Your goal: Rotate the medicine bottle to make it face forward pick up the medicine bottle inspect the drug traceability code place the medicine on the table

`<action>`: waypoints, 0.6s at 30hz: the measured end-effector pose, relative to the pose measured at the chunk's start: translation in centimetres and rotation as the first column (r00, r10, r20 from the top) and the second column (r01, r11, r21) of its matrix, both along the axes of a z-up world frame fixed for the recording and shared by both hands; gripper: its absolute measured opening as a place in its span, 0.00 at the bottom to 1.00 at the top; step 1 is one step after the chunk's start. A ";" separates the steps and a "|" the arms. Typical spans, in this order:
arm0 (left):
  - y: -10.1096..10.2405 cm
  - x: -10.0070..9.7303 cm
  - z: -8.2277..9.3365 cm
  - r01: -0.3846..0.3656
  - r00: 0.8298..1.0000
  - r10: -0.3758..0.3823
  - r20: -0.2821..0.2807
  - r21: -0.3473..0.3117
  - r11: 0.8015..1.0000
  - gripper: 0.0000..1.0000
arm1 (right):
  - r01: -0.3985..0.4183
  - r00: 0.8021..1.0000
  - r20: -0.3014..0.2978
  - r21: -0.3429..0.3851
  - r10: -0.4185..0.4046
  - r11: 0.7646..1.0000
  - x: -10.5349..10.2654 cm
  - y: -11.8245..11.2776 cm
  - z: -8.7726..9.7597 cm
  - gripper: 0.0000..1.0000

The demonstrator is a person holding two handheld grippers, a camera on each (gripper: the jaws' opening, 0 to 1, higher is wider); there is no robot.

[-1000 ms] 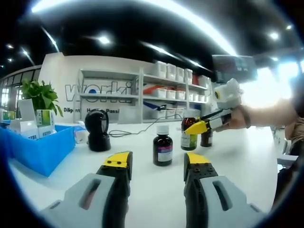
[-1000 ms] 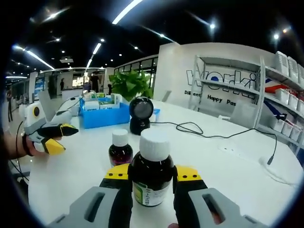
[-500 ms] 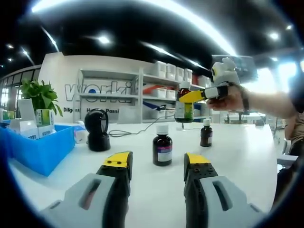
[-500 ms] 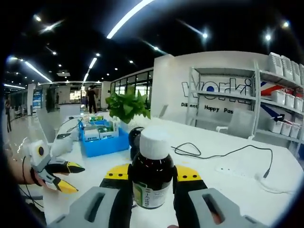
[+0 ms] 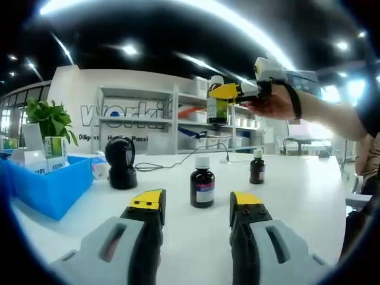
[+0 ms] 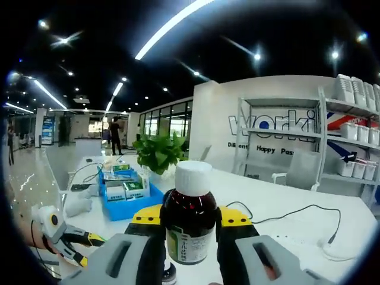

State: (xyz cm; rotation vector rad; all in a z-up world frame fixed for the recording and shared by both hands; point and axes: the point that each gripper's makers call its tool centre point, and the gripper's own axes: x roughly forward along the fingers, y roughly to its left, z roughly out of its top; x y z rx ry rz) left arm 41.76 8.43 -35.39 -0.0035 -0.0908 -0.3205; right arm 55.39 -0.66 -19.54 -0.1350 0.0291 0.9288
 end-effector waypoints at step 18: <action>-0.2 0.0 -0.1 0.004 1.000 -0.004 -0.002 0.017 1.000 0.34 | -0.009 1.000 -0.018 0.036 0.010 0.999 2.3 4.9 2.1 0.27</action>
